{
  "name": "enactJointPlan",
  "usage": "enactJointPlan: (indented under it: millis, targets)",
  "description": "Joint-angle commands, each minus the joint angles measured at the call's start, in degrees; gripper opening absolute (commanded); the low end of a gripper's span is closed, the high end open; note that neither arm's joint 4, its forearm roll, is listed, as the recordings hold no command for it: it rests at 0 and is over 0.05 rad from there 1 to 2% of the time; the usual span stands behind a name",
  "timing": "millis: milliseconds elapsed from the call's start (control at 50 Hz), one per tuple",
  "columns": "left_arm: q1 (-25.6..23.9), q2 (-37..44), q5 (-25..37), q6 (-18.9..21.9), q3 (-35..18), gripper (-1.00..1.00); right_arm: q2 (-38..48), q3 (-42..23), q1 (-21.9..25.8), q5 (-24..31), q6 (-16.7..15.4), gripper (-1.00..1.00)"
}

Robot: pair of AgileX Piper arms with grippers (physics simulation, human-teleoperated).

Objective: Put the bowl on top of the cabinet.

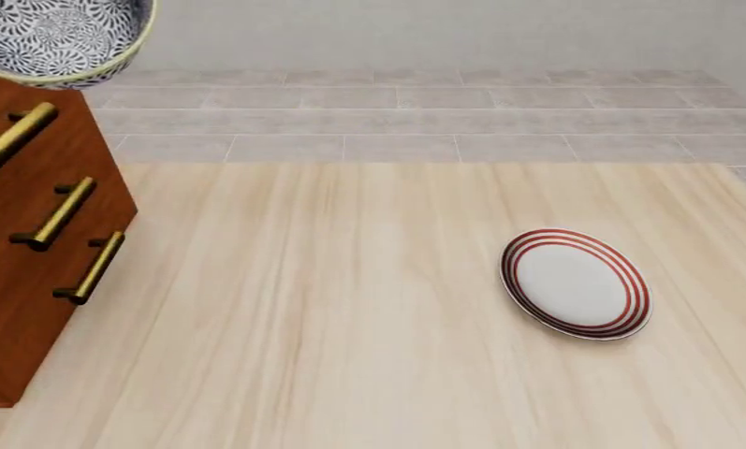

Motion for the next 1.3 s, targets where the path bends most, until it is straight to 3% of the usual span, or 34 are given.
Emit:
enactJointPlan:
  millis: [20, 280, 860, 1300]
  targets:
    - [4.7, -2.6, 0.1, -1.7, 0.8, -1.00, 0.7, 0.4, -0.3, -1.0, -0.8, 1.00]
    - [6.4, -3.9, 1.5, -4.4, -1.3, -1.00, 0.4, 0.5, 0.0, -0.5, -0.6, 1.00]
    - [8.3, -5.5, 6.2, -5.6, -7.8, -1.00, 0.9, 0.7, 0.7, -1.1, -0.9, 1.00]
    - [12.9, -7.7, 6.3, -7.1, -6.1, -1.00, 0.8, 0.8, 1.0, -1.2, -1.1, 1.00]
